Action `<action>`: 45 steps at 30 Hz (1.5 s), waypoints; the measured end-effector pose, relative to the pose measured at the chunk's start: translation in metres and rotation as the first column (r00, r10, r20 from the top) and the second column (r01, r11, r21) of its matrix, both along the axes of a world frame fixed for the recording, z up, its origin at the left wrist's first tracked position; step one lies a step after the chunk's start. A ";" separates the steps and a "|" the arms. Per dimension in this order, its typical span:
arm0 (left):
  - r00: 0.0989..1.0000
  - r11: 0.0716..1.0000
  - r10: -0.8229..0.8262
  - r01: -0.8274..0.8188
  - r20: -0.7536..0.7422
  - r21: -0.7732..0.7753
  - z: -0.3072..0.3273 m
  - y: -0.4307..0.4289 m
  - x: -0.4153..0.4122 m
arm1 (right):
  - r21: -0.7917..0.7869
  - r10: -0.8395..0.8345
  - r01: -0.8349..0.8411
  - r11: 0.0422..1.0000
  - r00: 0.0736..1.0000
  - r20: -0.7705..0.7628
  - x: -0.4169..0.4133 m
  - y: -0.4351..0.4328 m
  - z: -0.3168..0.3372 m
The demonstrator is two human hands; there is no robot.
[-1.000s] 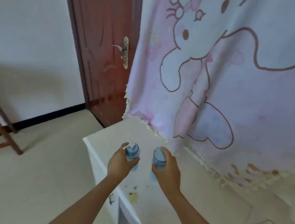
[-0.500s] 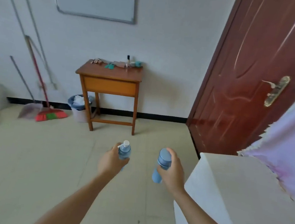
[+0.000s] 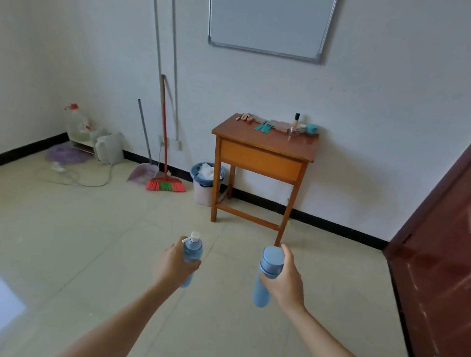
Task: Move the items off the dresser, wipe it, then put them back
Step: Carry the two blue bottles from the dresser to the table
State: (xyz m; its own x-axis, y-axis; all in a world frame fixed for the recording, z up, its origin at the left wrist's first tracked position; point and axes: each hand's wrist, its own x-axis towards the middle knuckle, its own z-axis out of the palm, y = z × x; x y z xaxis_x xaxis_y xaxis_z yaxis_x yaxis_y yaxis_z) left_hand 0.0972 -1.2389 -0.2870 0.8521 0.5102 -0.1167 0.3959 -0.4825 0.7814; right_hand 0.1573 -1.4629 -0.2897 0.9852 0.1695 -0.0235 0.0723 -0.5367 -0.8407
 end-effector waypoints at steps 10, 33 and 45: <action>0.998 0.998 0.064 -0.063 0.030 -0.028 0.004 0.020 0.126 | -0.048 0.111 -0.113 0.992 0.993 -0.031 0.145 0.027 -0.003; 0.981 0.980 -0.192 0.192 -0.004 0.044 -0.001 0.169 0.428 | -0.119 -0.183 0.183 0.976 0.983 0.008 0.375 0.135 0.014; 0.927 0.923 -0.375 0.373 0.010 0.093 0.003 0.165 0.526 | -0.087 -0.330 0.330 0.940 0.944 0.005 0.443 0.142 0.019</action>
State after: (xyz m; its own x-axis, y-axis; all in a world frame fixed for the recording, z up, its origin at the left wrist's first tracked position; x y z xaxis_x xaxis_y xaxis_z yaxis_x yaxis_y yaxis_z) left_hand 0.6228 -1.0739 -0.2841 0.9851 0.1607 -0.0606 0.1527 -0.6582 0.7372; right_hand 0.6007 -1.3209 -0.2705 0.9852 -0.1682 -0.0332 -0.1288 -0.5986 -0.7906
